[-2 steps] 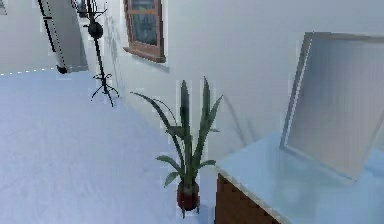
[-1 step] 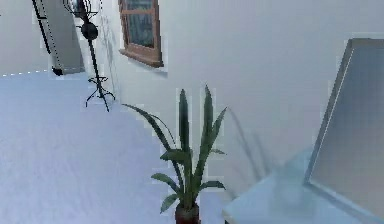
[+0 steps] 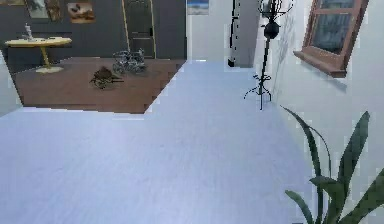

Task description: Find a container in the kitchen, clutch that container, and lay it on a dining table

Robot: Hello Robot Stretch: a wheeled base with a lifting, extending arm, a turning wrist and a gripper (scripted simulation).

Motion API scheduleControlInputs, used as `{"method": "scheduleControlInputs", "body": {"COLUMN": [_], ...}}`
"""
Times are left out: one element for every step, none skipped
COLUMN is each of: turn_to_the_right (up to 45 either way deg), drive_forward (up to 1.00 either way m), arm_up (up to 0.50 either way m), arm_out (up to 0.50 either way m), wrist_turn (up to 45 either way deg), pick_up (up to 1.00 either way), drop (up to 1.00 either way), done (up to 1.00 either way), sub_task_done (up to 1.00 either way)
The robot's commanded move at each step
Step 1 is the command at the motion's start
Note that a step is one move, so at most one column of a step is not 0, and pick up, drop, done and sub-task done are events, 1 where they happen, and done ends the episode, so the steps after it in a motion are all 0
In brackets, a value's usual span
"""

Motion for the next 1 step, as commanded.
{"method": "scheduleControlInputs", "body": {"turn_to_the_right": [-45.0], "drive_forward": [0.0], "arm_up": [0.0], "arm_out": [0.0], "wrist_turn": [0.0], "pick_up": [0.0], "drop": [0.0], "done": [0.0], "sub_task_done": [0.0]}}
